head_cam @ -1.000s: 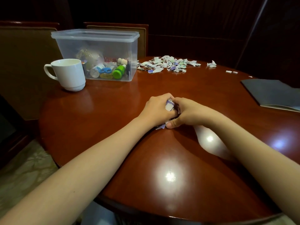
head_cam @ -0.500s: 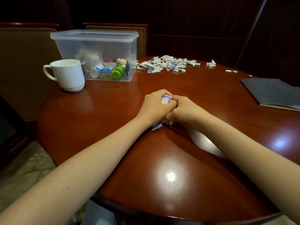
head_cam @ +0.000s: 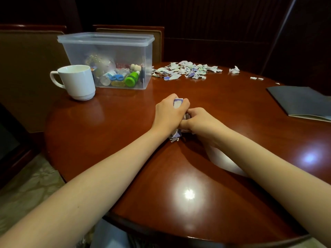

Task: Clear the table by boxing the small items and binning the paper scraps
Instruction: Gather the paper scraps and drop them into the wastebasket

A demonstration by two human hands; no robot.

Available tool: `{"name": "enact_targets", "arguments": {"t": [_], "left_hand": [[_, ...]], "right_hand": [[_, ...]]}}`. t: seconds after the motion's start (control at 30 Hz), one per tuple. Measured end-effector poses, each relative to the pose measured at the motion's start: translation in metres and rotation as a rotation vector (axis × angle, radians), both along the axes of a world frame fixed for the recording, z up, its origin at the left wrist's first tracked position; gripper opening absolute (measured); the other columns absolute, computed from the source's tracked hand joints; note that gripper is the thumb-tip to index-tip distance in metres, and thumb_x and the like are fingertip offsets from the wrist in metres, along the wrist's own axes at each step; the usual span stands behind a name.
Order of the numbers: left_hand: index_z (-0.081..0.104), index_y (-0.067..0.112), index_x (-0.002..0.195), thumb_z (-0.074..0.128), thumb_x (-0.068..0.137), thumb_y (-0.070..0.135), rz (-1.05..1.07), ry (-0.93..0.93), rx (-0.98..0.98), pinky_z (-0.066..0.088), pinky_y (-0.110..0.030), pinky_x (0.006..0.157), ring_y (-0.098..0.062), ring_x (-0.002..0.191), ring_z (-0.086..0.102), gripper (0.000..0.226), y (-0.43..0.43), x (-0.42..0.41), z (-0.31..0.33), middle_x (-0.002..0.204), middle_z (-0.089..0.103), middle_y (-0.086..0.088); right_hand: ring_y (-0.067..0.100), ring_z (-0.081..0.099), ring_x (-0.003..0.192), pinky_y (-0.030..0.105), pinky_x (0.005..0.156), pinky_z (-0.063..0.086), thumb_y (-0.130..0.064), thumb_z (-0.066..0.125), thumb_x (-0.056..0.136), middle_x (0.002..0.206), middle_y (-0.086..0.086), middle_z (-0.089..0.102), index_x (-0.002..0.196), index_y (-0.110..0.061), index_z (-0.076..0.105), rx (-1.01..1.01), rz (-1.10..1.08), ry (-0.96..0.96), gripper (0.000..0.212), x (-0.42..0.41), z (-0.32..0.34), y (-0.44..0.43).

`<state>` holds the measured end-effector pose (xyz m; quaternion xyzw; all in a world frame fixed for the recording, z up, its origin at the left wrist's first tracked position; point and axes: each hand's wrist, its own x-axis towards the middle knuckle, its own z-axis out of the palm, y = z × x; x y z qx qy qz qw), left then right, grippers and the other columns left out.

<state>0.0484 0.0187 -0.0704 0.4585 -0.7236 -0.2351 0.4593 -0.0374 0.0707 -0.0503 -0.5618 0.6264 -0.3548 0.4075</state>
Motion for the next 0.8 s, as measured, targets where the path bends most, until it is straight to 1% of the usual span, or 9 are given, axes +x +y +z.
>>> {"name": "enact_targets", "arguments": {"t": [0.13, 0.2, 0.27, 0.37, 0.5, 0.6, 0.67, 0.73, 0.8], "left_hand": [[0.036, 0.018, 0.057, 0.051, 0.094, 0.028, 0.022, 0.011, 0.054, 0.033, -0.009, 0.05, -0.007, 0.052, 0.037, 0.041, 0.0, 0.0, 0.001, 0.056, 0.041, 0.004], [0.039, 0.016, 0.057, 0.051, 0.094, 0.028, 0.016, 0.029, 0.077, 0.032, -0.012, 0.049, -0.008, 0.053, 0.037, 0.04, -0.001, 0.0, 0.002, 0.056, 0.042, 0.003], [0.045, 0.013, 0.061, 0.05, 0.094, 0.029, 0.018, 0.065, 0.102, 0.03, -0.015, 0.049, -0.01, 0.056, 0.039, 0.037, -0.002, 0.001, 0.002, 0.058, 0.044, 0.001], [0.045, 0.013, 0.061, 0.05, 0.093, 0.029, 0.028, 0.101, 0.136, 0.03, -0.016, 0.049, -0.011, 0.057, 0.039, 0.037, -0.003, 0.002, 0.002, 0.059, 0.044, 0.001], [0.043, 0.014, 0.06, 0.05, 0.093, 0.029, 0.039, 0.12, 0.168, 0.028, -0.018, 0.049, -0.009, 0.054, 0.036, 0.037, -0.002, 0.002, 0.003, 0.058, 0.042, 0.002], [0.042, 0.015, 0.06, 0.05, 0.093, 0.029, 0.049, 0.121, 0.156, 0.028, -0.016, 0.048, -0.008, 0.054, 0.037, 0.037, 0.001, 0.001, 0.004, 0.058, 0.043, 0.002], [0.04, 0.016, 0.059, 0.05, 0.093, 0.028, 0.061, 0.128, 0.145, 0.027, -0.017, 0.048, -0.009, 0.053, 0.037, 0.037, 0.004, -0.001, 0.004, 0.058, 0.043, 0.002], [0.041, 0.016, 0.06, 0.049, 0.093, 0.028, 0.056, 0.156, 0.163, 0.028, -0.022, 0.051, -0.009, 0.054, 0.037, 0.036, 0.005, -0.002, 0.004, 0.059, 0.043, 0.002], [0.042, 0.014, 0.061, 0.049, 0.093, 0.027, 0.035, 0.203, 0.204, 0.029, -0.025, 0.054, -0.012, 0.057, 0.038, 0.035, 0.005, -0.003, 0.004, 0.061, 0.045, 0.0]], "right_hand": [[0.022, 0.053, 0.074, 0.025, 0.06, 0.041, 0.003, 0.068, 0.076, 0.07, 0.005, 0.054, 0.07, -0.009, 0.051, -0.043, 0.088, 0.229, 0.021, 0.004, 0.002, 0.004], [0.019, 0.054, 0.076, 0.023, 0.058, 0.039, -0.007, 0.076, 0.071, 0.079, 0.004, 0.057, 0.084, -0.007, 0.057, -0.076, 0.131, 0.397, 0.024, 0.01, 0.004, 0.007], [0.014, 0.052, 0.075, 0.016, 0.052, 0.034, -0.018, 0.08, 0.069, 0.083, -0.001, 0.055, 0.1, -0.008, 0.056, -0.125, 0.142, 0.537, 0.04, 0.014, 0.005, 0.008], [0.011, 0.045, 0.069, 0.012, 0.045, 0.032, -0.023, 0.081, 0.069, 0.081, -0.003, 0.05, 0.095, -0.011, 0.054, -0.18, 0.13, 0.649, 0.039, 0.017, 0.008, 0.01], [0.012, 0.049, 0.065, 0.012, 0.044, 0.033, -0.016, 0.08, 0.068, 0.079, 0.001, 0.055, 0.081, -0.01, 0.052, -0.151, 0.101, 0.65, 0.031, 0.018, 0.009, 0.008], [0.012, 0.055, 0.057, 0.017, 0.044, 0.04, -0.008, 0.076, 0.07, 0.058, -0.003, 0.056, 0.06, -0.012, 0.053, -0.053, 0.096, 0.612, 0.025, 0.017, 0.01, 0.003], [0.005, 0.055, 0.043, 0.01, 0.036, 0.04, 0.0, 0.067, 0.075, 0.044, -0.006, 0.055, 0.051, -0.014, 0.054, -0.024, 0.091, 0.576, 0.031, 0.016, 0.011, 0.0], [0.003, 0.052, 0.036, 0.008, 0.033, 0.037, 0.003, 0.062, 0.079, 0.037, -0.006, 0.052, 0.05, -0.014, 0.053, -0.015, 0.087, 0.557, 0.034, 0.016, 0.011, 0.0], [0.006, 0.05, 0.042, 0.013, 0.037, 0.038, 0.0, 0.064, 0.08, 0.046, -0.004, 0.052, 0.053, -0.013, 0.049, -0.02, 0.098, 0.589, 0.033, 0.018, 0.011, 0.001]]}}
